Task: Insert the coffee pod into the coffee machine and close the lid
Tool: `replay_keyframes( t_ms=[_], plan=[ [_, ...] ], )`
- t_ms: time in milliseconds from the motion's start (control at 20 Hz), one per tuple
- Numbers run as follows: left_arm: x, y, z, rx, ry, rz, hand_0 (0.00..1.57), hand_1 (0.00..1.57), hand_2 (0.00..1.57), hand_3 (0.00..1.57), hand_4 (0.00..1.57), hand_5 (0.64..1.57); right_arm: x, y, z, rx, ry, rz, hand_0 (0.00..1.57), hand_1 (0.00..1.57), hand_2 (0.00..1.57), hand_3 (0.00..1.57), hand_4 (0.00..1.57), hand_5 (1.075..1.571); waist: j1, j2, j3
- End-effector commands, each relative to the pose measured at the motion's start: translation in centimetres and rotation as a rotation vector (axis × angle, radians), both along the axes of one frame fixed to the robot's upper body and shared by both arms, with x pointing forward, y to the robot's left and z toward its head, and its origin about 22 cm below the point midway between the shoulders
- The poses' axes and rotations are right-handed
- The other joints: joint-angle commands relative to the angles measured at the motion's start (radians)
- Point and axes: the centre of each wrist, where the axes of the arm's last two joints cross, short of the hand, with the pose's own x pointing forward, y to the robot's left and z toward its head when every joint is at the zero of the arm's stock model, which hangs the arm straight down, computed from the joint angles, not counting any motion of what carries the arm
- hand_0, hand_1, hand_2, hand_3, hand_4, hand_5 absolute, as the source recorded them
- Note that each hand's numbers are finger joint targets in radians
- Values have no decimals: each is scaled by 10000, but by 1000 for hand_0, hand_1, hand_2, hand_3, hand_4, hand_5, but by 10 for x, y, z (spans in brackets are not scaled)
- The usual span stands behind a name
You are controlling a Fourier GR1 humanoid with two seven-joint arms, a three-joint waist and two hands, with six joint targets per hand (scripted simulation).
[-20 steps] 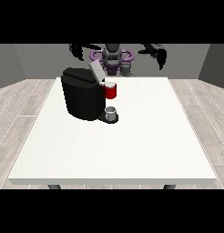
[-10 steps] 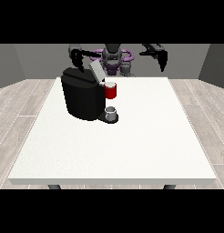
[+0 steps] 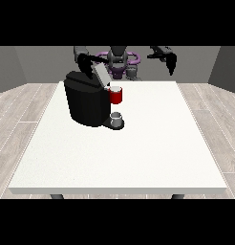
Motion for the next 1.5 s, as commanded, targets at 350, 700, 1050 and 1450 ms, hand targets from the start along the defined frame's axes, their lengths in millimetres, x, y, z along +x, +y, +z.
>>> replay_keyframes(
  t_ms=[350, 700, 1050, 1450],
  plan=[
    [-5, -2, 2, 284, -130, -46, 0, 0, 0, 0, 0, 1571, 21, 3, 14, -285, -152, 106, 0, 0, 0, 0, 0, 1571, 112, 386, 7],
    [-12, 12, -11, 330, 0, -43, 0, 0, 0, 0, 0, 1571, 18, 27, 6, -487, 17, 291, 0, 0, 0, 0, 0, 1571, 150, 272, 5],
    [10, 4, 9, 420, -351, 180, 0, 0, 0, 0, 169, 1571, 36, 50, 42, -918, -933, 609, 0, 0, 0, 0, 214, 1571, 360, 839, 6],
    [6, -17, 1, 106, -820, 27, 0, 0, 0, 0, 0, 1571, 45, 54, 60, -1585, -1681, 852, 0, 0, 0, 0, 124, 1571, 452, 949, 7]
  ],
)
